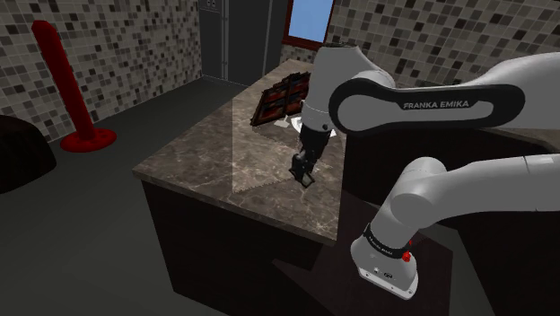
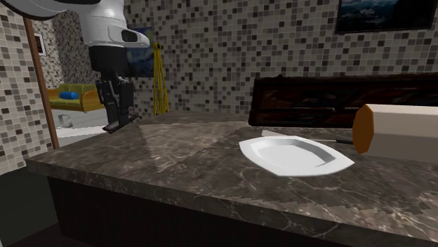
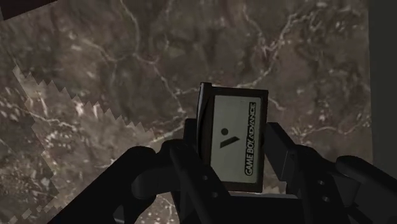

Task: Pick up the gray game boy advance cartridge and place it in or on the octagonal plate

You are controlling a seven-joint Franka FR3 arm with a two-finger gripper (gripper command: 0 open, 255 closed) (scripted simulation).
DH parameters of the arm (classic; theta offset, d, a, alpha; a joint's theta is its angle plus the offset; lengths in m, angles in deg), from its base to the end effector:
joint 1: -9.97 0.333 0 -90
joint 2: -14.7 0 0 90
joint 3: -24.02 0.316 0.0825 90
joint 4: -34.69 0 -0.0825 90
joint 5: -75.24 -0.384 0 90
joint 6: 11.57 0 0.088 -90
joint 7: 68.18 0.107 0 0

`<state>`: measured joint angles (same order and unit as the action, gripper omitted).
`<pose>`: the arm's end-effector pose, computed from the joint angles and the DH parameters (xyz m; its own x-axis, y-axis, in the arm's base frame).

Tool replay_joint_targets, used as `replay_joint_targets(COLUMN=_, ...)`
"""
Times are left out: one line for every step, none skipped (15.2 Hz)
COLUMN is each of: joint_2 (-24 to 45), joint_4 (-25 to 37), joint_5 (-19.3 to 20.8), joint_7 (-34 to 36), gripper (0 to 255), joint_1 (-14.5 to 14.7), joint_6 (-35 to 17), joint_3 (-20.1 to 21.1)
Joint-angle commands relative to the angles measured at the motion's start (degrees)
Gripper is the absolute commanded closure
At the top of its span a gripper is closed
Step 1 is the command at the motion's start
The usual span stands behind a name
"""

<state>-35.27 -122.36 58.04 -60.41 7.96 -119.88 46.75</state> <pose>0.2782 0.1221 0.4399 1.0000 -0.0058 -0.0007 -0.0058 -0.9998 0.0164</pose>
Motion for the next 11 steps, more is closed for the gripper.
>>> replay_joint_targets(joint_2=-0.5, joint_4=1.5, joint_5=0.4, joint_7=0.2, gripper=255, joint_1=-0.1, joint_6=2.0, joint_3=-0.5)
replay_joint_targets(joint_2=-0.7, joint_4=2.1, joint_5=0.6, joint_7=0.2, gripper=255, joint_1=-0.2, joint_6=2.8, joint_3=-0.7)
replay_joint_targets(joint_2=-0.8, joint_4=2.8, joint_5=0.8, joint_7=0.2, gripper=255, joint_1=-0.2, joint_6=3.6, joint_3=-0.9)
replay_joint_targets(joint_2=-0.9, joint_4=3.5, joint_5=1.0, joint_7=0.2, gripper=255, joint_1=-0.3, joint_6=4.4, joint_3=-1.1)
replay_joint_targets(joint_2=-0.9, joint_4=4.3, joint_5=1.2, joint_7=0.2, gripper=255, joint_1=-0.4, joint_6=5.2, joint_3=-1.3)
replay_joint_targets(joint_2=-1.0, joint_4=4.7, joint_5=1.4, joint_7=0.2, gripper=255, joint_1=-0.5, joint_6=5.7, joint_3=-1.5)
replay_joint_targets(joint_2=-0.5, joint_4=4.7, joint_5=2.4, joint_7=-1.2, gripper=255, joint_1=-1.4, joint_6=5.3, joint_3=-2.7)
replay_joint_targets(joint_2=0.1, joint_4=4.8, joint_5=3.5, joint_7=-2.6, gripper=255, joint_1=-2.3, joint_6=4.9, joint_3=-3.9)
replay_joint_targets(joint_2=0.8, joint_4=4.9, joint_5=4.5, joint_7=-4.0, gripper=255, joint_1=-3.2, joint_6=4.5, joint_3=-5.1)
replay_joint_targets(joint_2=1.6, joint_4=5.2, joint_5=5.5, joint_7=-5.4, gripper=255, joint_1=-4.1, joint_6=4.1, joint_3=-6.2)
replay_joint_targets(joint_2=2.4, joint_4=5.5, joint_5=6.5, joint_7=-6.7, gripper=255, joint_1=-5.0, joint_6=3.6, joint_3=-7.4)
